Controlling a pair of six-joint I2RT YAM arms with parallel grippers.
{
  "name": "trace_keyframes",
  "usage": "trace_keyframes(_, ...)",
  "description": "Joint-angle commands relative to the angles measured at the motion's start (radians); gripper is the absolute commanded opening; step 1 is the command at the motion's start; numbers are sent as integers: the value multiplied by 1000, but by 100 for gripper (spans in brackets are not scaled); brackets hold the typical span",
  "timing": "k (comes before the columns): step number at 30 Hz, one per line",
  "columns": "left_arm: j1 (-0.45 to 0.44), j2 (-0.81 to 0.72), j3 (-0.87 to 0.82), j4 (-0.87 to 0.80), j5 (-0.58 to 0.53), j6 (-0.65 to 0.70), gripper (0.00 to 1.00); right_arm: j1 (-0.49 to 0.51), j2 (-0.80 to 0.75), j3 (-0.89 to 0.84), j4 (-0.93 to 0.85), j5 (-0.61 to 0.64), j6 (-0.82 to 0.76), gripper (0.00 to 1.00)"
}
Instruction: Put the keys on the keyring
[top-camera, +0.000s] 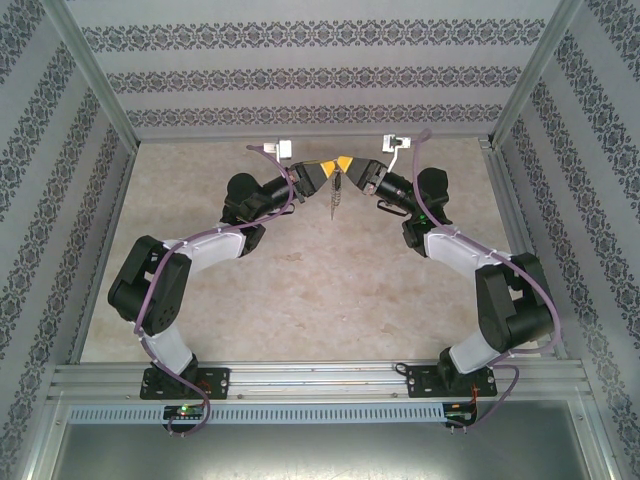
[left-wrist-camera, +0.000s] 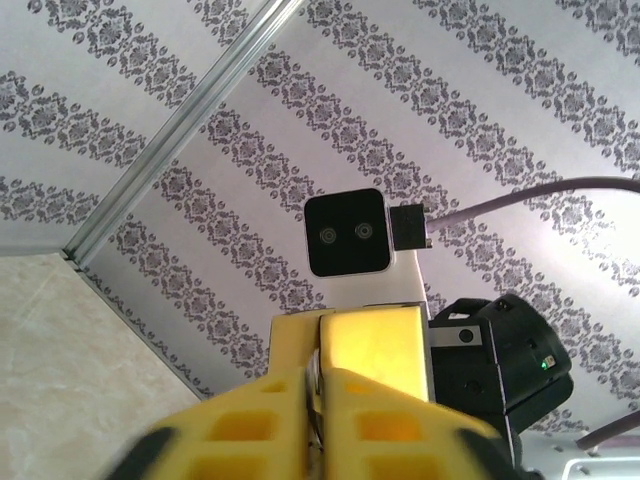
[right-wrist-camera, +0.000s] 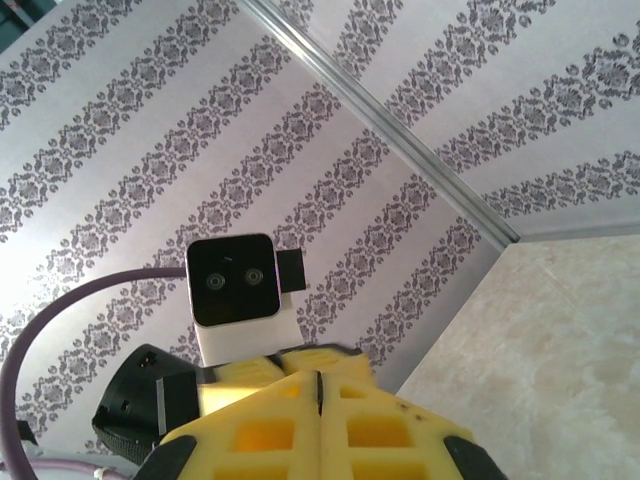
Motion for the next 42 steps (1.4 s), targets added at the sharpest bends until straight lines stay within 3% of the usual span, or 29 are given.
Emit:
trace_keyframes(1, -6, -67, 8, -33, 31, 65, 34, -32, 22, 44, 7, -59, -19, 0)
trace_keyframes(5, 7, -140, 3, -191, 27, 178, 56, -79, 47, 82, -1, -142, -15, 0)
trace_keyframes(12, 55, -177, 70, -469, 79, 296, 64, -107, 124, 189, -18, -305, 2, 0)
trace_keyframes(24, 98, -67, 261, -681, 313, 353, 56, -96, 158, 245, -58, -374, 5, 0)
trace_keyframes(34, 97, -17, 297, -658, 328, 320, 47, -77, 165, 240, -57, -370, 3, 0)
trace_keyframes(42, 95, 12, 306, -602, 332, 275, 46, -69, 160, 235, -55, -368, 0, 0)
